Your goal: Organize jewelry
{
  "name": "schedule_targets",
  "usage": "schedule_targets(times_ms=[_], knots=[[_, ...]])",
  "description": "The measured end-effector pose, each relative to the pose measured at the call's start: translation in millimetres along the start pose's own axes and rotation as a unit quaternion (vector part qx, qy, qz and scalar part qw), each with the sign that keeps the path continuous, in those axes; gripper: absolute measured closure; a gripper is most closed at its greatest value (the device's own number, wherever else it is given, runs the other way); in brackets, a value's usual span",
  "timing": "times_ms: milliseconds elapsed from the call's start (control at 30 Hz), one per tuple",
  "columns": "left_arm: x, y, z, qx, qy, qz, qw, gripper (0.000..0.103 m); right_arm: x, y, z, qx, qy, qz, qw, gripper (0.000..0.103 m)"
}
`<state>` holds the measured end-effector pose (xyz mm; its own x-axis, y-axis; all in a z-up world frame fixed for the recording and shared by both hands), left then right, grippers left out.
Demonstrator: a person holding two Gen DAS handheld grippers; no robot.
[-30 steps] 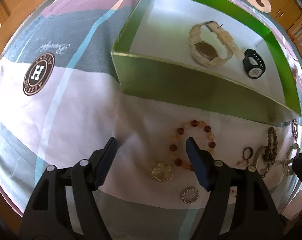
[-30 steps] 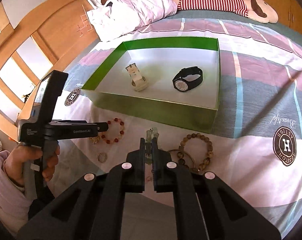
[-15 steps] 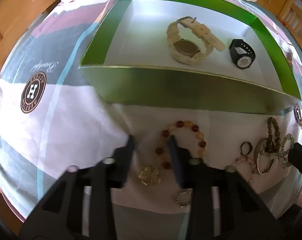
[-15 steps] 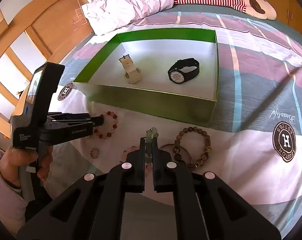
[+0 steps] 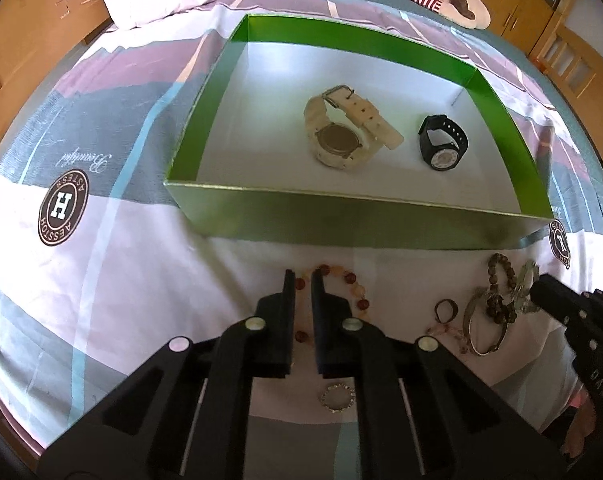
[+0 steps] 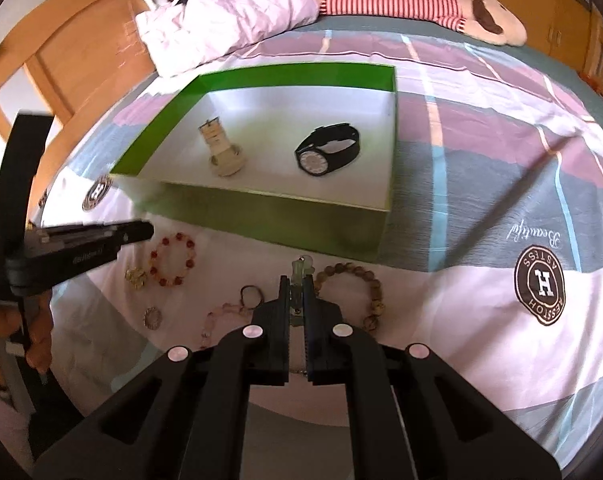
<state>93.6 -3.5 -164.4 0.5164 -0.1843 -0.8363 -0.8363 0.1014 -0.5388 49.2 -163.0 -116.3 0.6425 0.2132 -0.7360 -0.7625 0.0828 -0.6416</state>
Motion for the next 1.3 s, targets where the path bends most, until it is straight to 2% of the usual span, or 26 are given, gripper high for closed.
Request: schedule_targets(times_ms=[33,100,233,300,400,467,500,600,733,900,1067,1133,1167,1200,1267,1300], knots=[[0,5,5,0.0,-0.002,0.003,1.0,0.091,-1,-2,-1,0.015,-0.013,-0.002,1.0,0.098],[6,8,9,-0.001,-0.006,0.011,0.9999,0.072,-2,-4,1,0.035,-0.031,-0.004,0.999,0.098],[9,7,22,-0.005,-0.017,0.023,0.9996,0.061,0,-13,12,0.05,-0.052,-0.012,0.997,0.098],[12,10,22,-0.013,-0.015,0.033,0.9993,0.045,4,-18,19,0.063,-0.067,-0.011,0.996,0.097],[17,10,19,-0.011,-0.015,0.037,0.9991,0.044,18,-19,19,0.08,-0.057,0.005,0.995,0.096],[17,11,19,-0.006,-0.017,0.039,0.9991,0.044,27,-15,12,0.08,-0.031,0.018,0.996,0.078],[18,12,20,-0.007,-0.017,0.04,0.999,0.044,29,-14,8,0.082,-0.019,0.021,0.996,0.063],[18,12,25,-0.014,-0.021,0.04,0.9989,0.044,33,-11,1,0.077,0.0,0.025,0.997,0.06],[20,13,29,-0.015,-0.024,0.044,0.9986,0.044,38,-9,11,0.029,0.012,0.025,0.999,0.06],[26,16,24,0.001,-0.029,0.05,0.9983,0.046,51,3,29,-0.037,0.018,0.04,0.998,0.06],[30,15,19,0.014,-0.038,0.049,0.998,0.049,63,17,27,-0.042,0.022,0.062,0.997,0.061],[29,17,19,0.021,-0.047,0.045,0.9977,0.057,63,16,26,-0.048,0.029,0.058,0.997,0.061],[28,18,18,0.024,-0.051,0.042,0.9975,0.066,63,16,26,-0.048,0.029,0.059,0.997,0.063],[28,17,18,0.028,-0.052,0.04,0.9975,0.08,63,16,26,-0.047,0.029,0.059,0.997,0.068],[29,17,13,0.033,-0.043,0.042,0.9976,0.092,65,18,25,-0.048,0.03,0.065,0.996,0.075],[29,17,12,0.038,-0.045,0.041,0.9974,0.095,66,18,26,-0.051,0.031,0.066,0.996,0.083]])
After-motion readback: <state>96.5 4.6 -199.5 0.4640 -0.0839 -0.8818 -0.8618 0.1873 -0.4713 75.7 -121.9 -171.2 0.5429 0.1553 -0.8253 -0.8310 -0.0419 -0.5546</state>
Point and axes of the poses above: each gripper's, at about its wrist camera, not at the fingertips, and x roughly the way its jaws point, z to its left, y to its underside, the point moved 10 cm from there along x, roughly the way its jaws point, and after that the axes turned 9 degrees about -z, right-handed, at the moved point
